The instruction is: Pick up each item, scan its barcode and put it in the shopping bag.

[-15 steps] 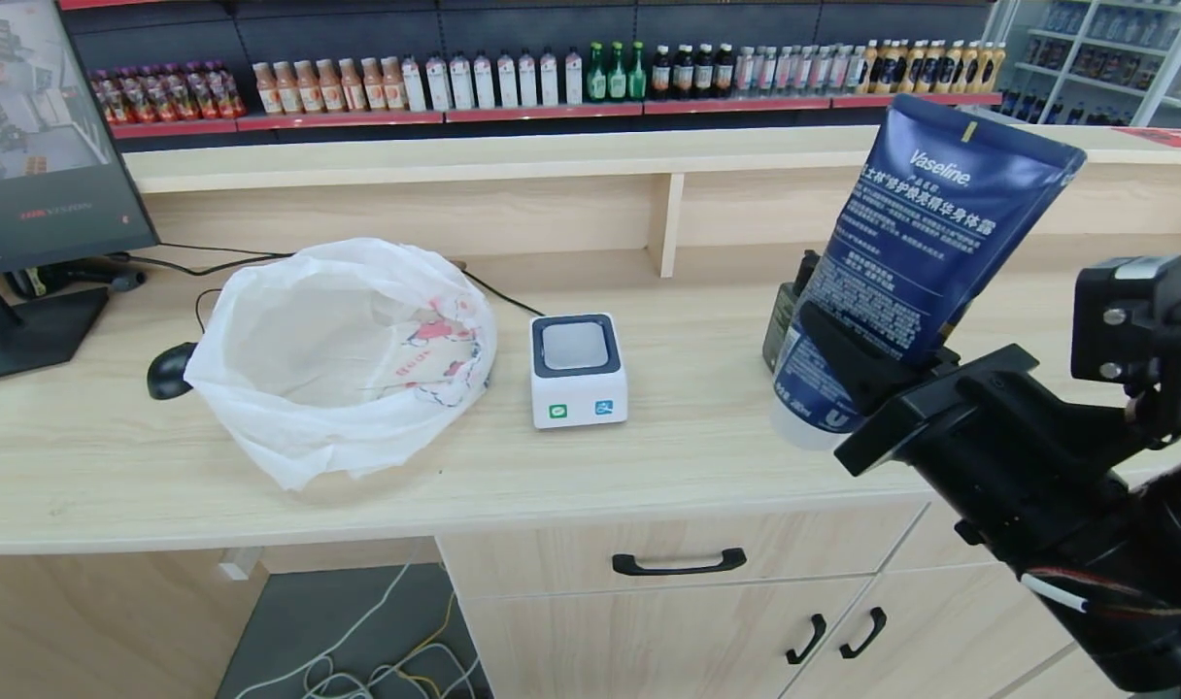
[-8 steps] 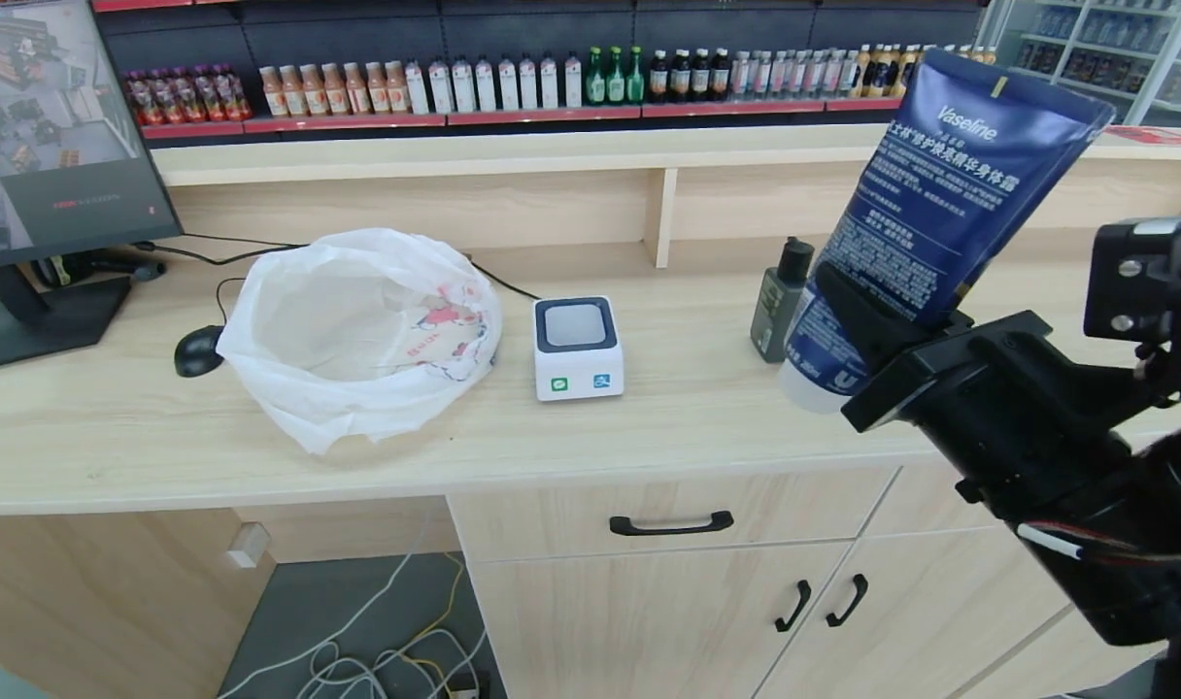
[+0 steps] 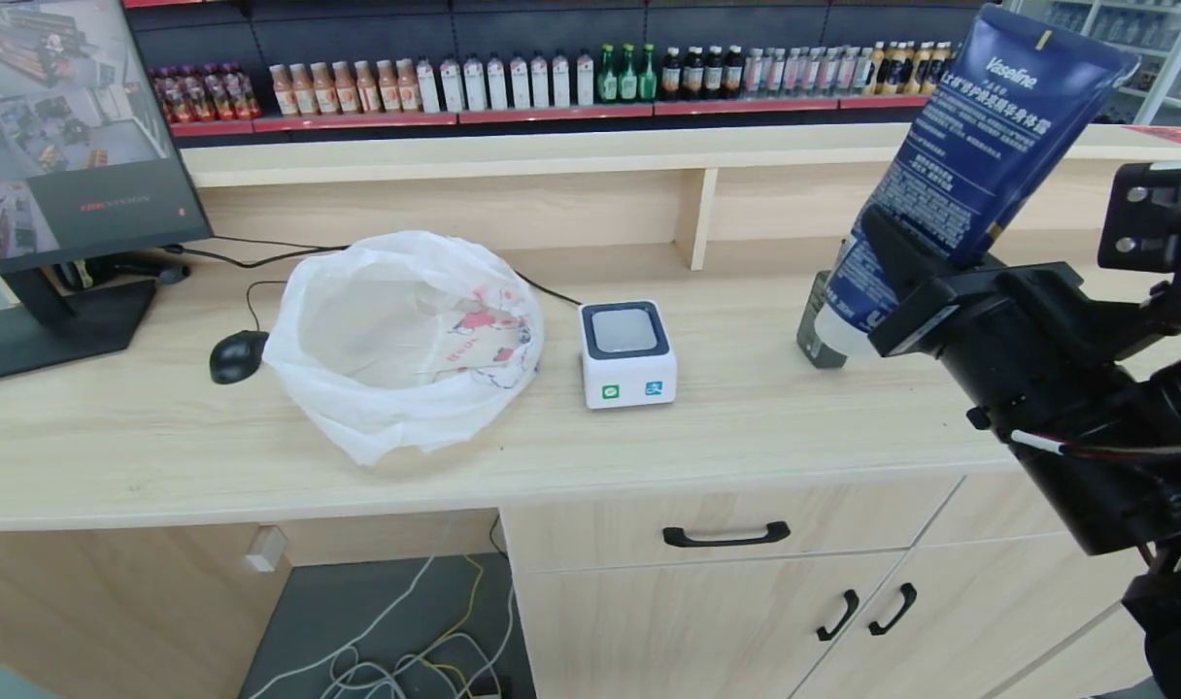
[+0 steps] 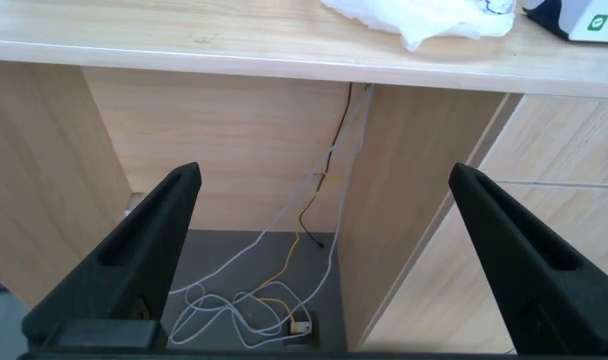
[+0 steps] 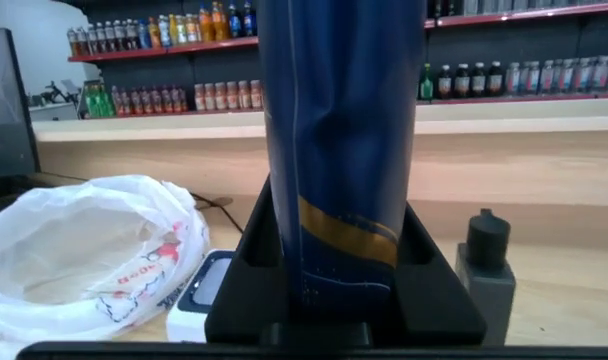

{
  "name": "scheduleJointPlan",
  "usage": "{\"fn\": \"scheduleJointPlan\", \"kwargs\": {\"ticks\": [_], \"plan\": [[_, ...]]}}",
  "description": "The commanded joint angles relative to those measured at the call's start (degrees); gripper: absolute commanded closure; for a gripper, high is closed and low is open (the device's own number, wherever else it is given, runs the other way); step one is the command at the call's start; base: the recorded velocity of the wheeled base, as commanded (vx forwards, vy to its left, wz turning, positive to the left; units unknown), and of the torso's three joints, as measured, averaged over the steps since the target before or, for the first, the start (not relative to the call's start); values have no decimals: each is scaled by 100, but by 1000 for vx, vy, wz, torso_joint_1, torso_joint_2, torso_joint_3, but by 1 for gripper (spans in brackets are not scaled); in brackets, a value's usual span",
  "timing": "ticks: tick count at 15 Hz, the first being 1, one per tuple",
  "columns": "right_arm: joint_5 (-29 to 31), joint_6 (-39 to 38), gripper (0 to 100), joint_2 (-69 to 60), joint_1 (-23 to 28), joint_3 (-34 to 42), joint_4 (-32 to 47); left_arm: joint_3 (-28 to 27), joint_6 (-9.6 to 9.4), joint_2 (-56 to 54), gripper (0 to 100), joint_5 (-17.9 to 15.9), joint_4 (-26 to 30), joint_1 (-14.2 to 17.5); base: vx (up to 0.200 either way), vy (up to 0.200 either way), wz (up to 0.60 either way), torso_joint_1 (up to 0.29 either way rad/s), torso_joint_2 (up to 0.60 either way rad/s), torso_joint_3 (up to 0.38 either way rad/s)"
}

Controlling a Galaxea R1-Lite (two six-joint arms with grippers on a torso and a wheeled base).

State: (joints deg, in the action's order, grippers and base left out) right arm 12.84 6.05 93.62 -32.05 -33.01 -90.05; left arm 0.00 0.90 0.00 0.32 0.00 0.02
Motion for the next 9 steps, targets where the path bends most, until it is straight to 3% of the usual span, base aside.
{"fn": "scheduleJointPlan", "kwargs": {"ticks": [1,9], "plan": [[0,-7,100,60,23,-39,5,0,6,0,0,3,0,6,0,200,0,-7,2,7],[0,-227,100,297,41,-118,5,0,-2,0,0,3,0,6,0,200,0,4,3,2]]}}
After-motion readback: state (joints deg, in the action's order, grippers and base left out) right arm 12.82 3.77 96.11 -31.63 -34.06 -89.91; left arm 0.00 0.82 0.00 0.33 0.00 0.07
